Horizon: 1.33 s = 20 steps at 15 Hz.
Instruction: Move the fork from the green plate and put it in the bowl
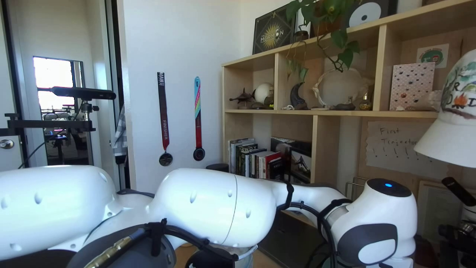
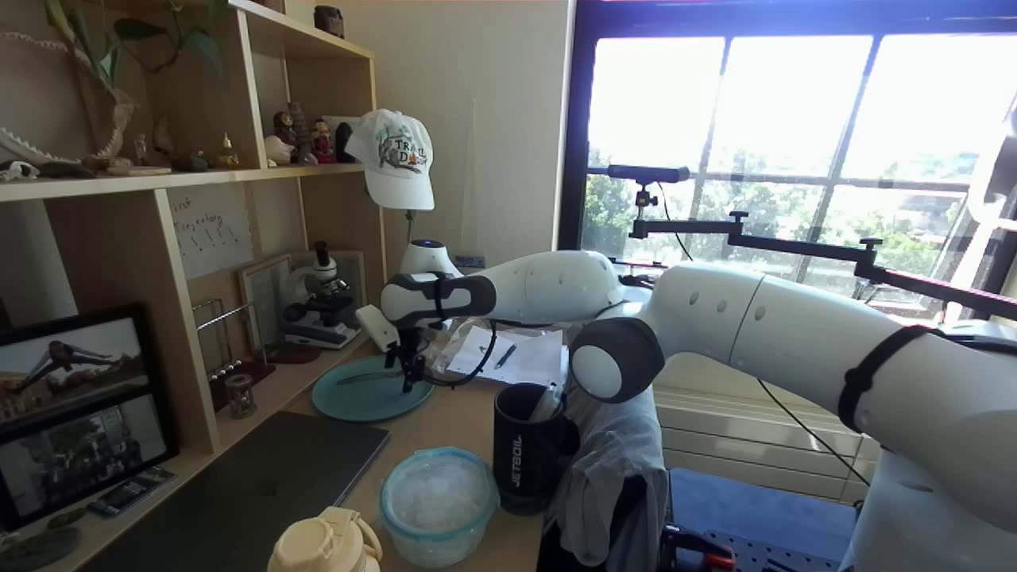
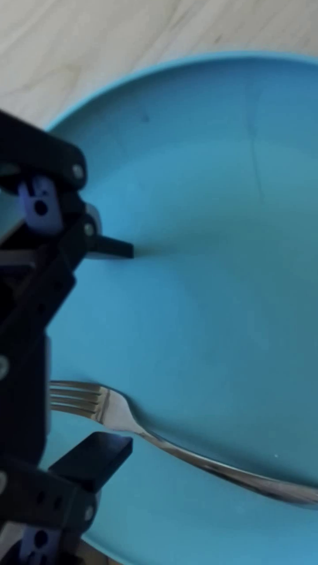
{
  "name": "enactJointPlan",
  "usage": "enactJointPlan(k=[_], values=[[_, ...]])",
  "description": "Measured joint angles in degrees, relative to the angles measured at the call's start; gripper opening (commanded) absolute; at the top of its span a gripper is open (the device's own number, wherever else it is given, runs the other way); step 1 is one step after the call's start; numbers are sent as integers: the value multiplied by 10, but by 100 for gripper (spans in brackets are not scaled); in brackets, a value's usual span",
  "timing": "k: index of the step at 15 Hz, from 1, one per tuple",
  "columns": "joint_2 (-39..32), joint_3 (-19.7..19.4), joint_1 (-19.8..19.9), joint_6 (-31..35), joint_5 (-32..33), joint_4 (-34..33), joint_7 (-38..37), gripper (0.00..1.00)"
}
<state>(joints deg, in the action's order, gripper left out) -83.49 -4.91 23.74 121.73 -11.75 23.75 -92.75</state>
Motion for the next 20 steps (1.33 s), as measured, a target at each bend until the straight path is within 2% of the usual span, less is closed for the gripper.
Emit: enactJointPlan(k=[6, 12, 16, 20], values=[[4, 0, 4, 33, 0, 0, 0, 100], [17, 0, 4, 32, 1, -1, 0, 100], [-1, 0, 2, 31, 3, -12, 0, 100], [-12, 0, -7, 58, 3, 3, 0, 100]])
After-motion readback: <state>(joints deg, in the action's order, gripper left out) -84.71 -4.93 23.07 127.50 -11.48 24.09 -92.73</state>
